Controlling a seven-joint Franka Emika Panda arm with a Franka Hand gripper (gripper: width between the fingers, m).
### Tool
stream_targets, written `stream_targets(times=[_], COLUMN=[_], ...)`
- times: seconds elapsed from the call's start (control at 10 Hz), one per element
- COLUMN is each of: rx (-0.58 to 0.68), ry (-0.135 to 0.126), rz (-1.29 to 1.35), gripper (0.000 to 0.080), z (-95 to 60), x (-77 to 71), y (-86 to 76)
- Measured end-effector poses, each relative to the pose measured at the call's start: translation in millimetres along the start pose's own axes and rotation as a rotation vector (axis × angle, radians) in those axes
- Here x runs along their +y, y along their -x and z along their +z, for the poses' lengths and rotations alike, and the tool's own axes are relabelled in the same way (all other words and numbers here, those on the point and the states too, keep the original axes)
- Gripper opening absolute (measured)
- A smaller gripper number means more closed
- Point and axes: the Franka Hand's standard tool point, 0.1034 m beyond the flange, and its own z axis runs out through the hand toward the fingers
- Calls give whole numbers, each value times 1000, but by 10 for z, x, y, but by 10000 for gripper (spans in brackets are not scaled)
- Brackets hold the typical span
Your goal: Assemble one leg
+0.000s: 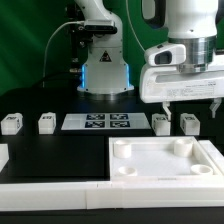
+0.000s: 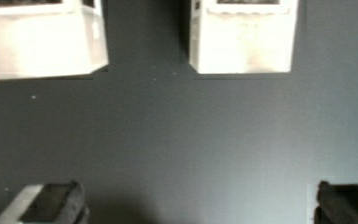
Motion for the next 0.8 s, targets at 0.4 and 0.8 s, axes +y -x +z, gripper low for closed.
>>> stream_targets(times=[0.4,0.8], rx=[-131,-506], ry=[32,98], rz=[-36,-41], gripper=[649,649], z=[13,84], x=[45,-33], y=[83,206])
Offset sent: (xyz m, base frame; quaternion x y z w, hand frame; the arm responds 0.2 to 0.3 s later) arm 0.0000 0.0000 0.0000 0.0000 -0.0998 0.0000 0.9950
